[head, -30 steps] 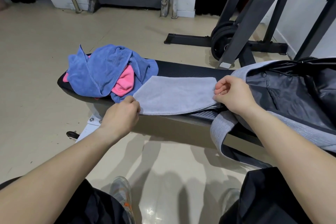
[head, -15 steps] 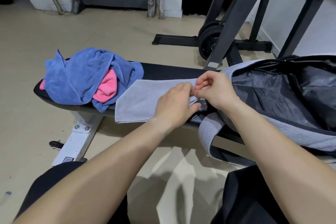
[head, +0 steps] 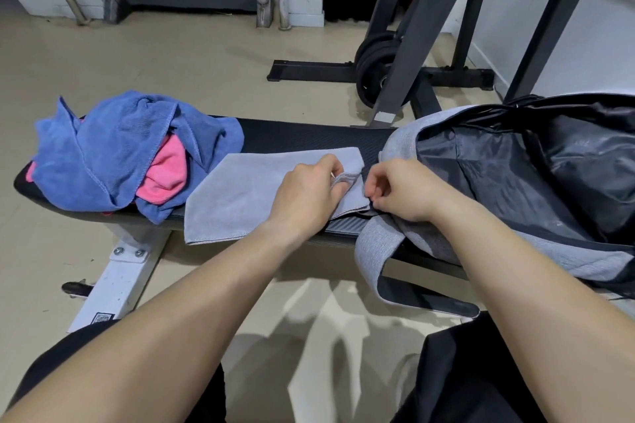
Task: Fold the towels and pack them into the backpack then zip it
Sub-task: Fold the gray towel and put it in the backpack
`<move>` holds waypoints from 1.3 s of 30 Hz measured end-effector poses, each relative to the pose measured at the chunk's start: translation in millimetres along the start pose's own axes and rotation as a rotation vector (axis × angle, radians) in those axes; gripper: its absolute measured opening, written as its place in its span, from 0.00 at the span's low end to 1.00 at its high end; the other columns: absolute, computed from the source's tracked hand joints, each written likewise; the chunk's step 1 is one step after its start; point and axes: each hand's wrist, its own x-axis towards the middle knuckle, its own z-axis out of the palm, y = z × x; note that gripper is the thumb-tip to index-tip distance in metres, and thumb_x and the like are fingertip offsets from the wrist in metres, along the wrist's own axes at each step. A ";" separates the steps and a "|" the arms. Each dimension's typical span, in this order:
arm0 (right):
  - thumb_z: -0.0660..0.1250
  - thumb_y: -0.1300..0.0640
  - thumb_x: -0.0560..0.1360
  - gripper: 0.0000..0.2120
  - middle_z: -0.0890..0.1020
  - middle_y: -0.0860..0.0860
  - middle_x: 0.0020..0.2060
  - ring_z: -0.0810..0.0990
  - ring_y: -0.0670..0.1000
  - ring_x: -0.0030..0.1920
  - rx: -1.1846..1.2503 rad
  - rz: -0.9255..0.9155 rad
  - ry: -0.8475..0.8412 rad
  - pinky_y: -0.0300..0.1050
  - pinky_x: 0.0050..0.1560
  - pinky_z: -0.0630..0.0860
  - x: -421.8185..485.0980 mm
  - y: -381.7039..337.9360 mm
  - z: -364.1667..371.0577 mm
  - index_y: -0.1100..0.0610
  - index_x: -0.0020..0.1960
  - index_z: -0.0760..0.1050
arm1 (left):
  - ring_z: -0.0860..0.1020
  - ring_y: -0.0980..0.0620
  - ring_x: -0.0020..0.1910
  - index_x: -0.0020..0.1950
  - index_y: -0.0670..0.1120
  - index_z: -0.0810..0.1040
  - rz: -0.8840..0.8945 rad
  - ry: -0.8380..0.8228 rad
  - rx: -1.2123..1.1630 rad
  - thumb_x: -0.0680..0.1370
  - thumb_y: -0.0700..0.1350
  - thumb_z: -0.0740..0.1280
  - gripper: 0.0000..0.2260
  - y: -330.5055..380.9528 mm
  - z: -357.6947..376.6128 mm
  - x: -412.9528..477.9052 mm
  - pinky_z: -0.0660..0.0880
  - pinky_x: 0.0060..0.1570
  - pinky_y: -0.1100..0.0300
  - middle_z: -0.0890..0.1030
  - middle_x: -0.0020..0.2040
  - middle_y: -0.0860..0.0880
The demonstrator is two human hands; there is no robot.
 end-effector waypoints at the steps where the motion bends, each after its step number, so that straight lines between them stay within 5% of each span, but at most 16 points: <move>1: 0.69 0.63 0.69 0.09 0.81 0.42 0.35 0.79 0.43 0.42 -0.022 0.014 -0.011 0.50 0.51 0.79 -0.5 -0.6 2.2 0.48 0.40 0.77 | 0.79 0.43 0.44 0.51 0.53 0.74 0.000 -0.012 -0.008 0.79 0.57 0.65 0.09 -0.5 1.1 -0.3 0.77 0.44 0.49 0.82 0.42 0.49; 6: 0.67 0.58 0.67 0.09 0.81 0.40 0.36 0.78 0.46 0.47 -0.066 0.052 -0.010 0.50 0.49 0.78 -1.0 -4.1 8.4 0.46 0.42 0.71 | 0.78 0.44 0.43 0.49 0.52 0.72 0.028 -0.016 0.009 0.79 0.56 0.66 0.09 1.9 4.6 -1.1 0.76 0.43 0.50 0.81 0.40 0.51; 14: 0.61 0.56 0.76 0.07 0.81 0.47 0.48 0.77 0.52 0.53 0.034 0.128 -0.026 0.46 0.42 0.69 1.5 -4.7 13.4 0.49 0.54 0.69 | 0.77 0.45 0.40 0.45 0.52 0.71 0.021 -0.021 0.023 0.78 0.55 0.68 0.10 6.8 4.3 -1.7 0.76 0.42 0.50 0.80 0.38 0.52; 19: 0.68 0.51 0.76 0.06 0.82 0.45 0.44 0.79 0.51 0.51 0.115 0.150 0.050 0.51 0.55 0.75 4.0 -3.1 19.3 0.49 0.49 0.71 | 0.77 0.45 0.41 0.45 0.52 0.70 -0.002 -0.020 -0.005 0.78 0.55 0.68 0.10 7.2 -0.1 -3.7 0.76 0.42 0.51 0.79 0.38 0.53; 26: 0.71 0.52 0.74 0.09 0.82 0.46 0.44 0.79 0.49 0.48 0.142 0.146 0.018 0.47 0.52 0.75 4.4 -5.9 17.2 0.51 0.50 0.72 | 0.77 0.46 0.41 0.45 0.52 0.71 -0.001 0.009 -0.006 0.77 0.51 0.68 0.08 11.8 -5.5 -6.3 0.75 0.40 0.52 0.80 0.40 0.53; 39: 0.73 0.63 0.73 0.07 0.80 0.49 0.32 0.81 0.48 0.35 0.630 0.187 0.020 0.41 0.40 0.75 -8.6 -9.4 -1.5 0.56 0.46 0.76 | 0.75 0.53 0.40 0.45 0.51 0.73 0.172 0.103 -0.039 0.75 0.45 0.71 0.06 14.4 -0.8 -6.0 0.74 0.43 0.51 0.75 0.43 0.56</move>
